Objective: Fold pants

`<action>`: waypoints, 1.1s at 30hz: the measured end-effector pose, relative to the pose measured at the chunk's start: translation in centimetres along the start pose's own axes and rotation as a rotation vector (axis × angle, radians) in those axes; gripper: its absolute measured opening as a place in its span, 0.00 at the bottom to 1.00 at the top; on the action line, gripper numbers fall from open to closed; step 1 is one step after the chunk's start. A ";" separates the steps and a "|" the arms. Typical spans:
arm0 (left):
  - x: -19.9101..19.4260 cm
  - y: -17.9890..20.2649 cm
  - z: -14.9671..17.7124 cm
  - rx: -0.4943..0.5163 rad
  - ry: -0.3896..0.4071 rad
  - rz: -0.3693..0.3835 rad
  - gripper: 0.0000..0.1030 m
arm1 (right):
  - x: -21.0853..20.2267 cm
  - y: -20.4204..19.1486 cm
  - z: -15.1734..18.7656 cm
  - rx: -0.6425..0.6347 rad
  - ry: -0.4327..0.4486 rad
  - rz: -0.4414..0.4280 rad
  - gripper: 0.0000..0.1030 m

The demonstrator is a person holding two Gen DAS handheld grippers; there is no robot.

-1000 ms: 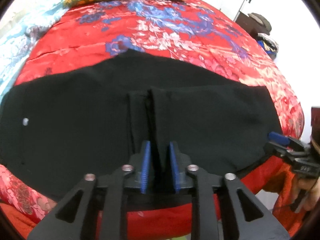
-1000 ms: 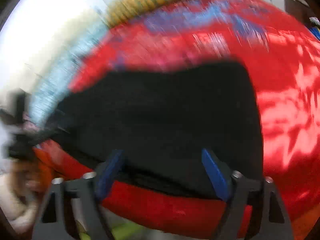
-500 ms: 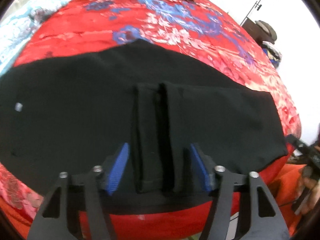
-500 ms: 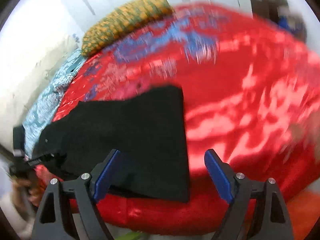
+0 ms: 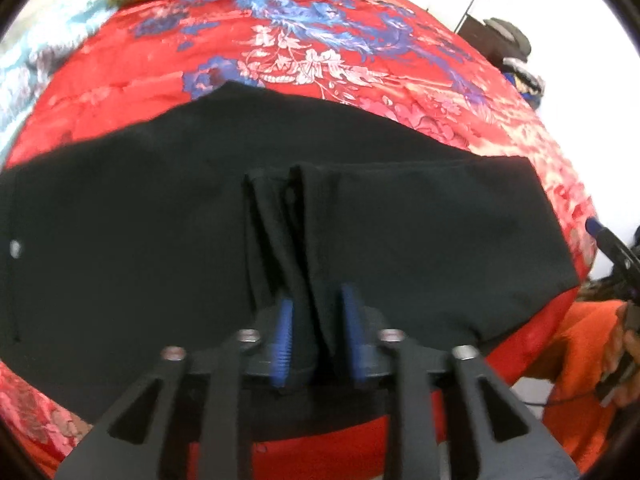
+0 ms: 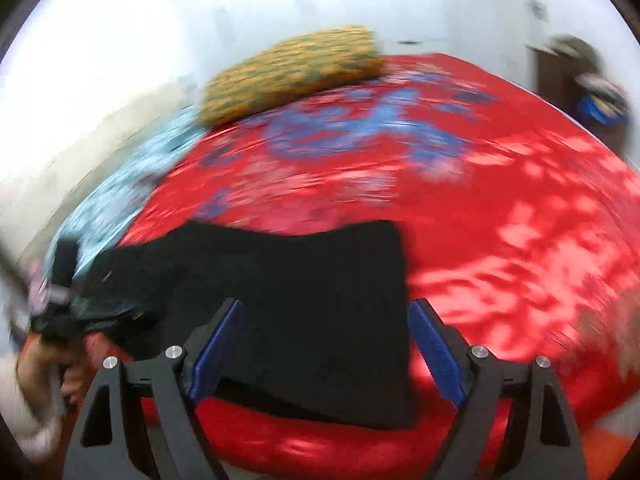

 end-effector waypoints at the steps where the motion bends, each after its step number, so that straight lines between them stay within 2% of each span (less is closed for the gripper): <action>1: 0.0 0.0 0.1 0.006 0.003 -0.008 0.67 | 1.3 -1.1 0.4 -0.032 -0.034 -0.020 0.82; 2: -0.1 0.0 0.0 0.005 0.015 -0.027 0.74 | 2.3 -1.7 0.9 -0.042 -0.074 -0.030 0.82; 3: -0.4 -0.2 -0.3 0.000 0.035 -0.050 0.80 | 4.1 -2.1 2.1 -0.040 -0.163 -0.042 0.82; 4: -0.8 -0.5 -0.4 -0.006 0.047 -0.062 0.83 | 5.1 -2.2 3.0 -0.034 -0.216 -0.032 0.80; 5: -1.3 -0.9 -0.6 -0.016 0.055 -0.071 0.84 | 5.2 -2.2 3.2 -0.033 -0.220 -0.016 0.80; 8: -2.7 -2.0 -1.2 -0.060 0.093 -0.091 0.89 | 2.7 -2.6 0.7 -0.048 -0.101 0.012 0.84; 10: -3.4 -2.6 -1.5 -0.079 0.113 -0.101 0.90 | 1.0 -2.9 -0.9 -0.061 -0.024 0.054 1.00; 12: -3.8 -2.9 -1.8 -0.076 0.125 -0.125 0.90 | 0.2 -3.1 -1.9 -0.070 0.010 0.111 1.00; 22: -5.3 -5.4 -2.3 -0.093 0.168 -0.183 0.90 | 0.6 -2.9 -1.1 -0.060 -0.025 0.243 1.00; 33: -6.0 -7.9 -2.0 -0.125 0.171 -0.204 0.90 | 1.6 -4.8 0.2 -0.119 -0.075 0.248 1.00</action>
Point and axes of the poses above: each gripper's, at about its wrist camera, not at the fingertips, and x roughly the way its jaws point, y to its right, z to its underside, the point moved 8 cm from there along x, roughly the way its jaws point, and after that the axes turned 13 degrees about -x, right-handed, at the moved point
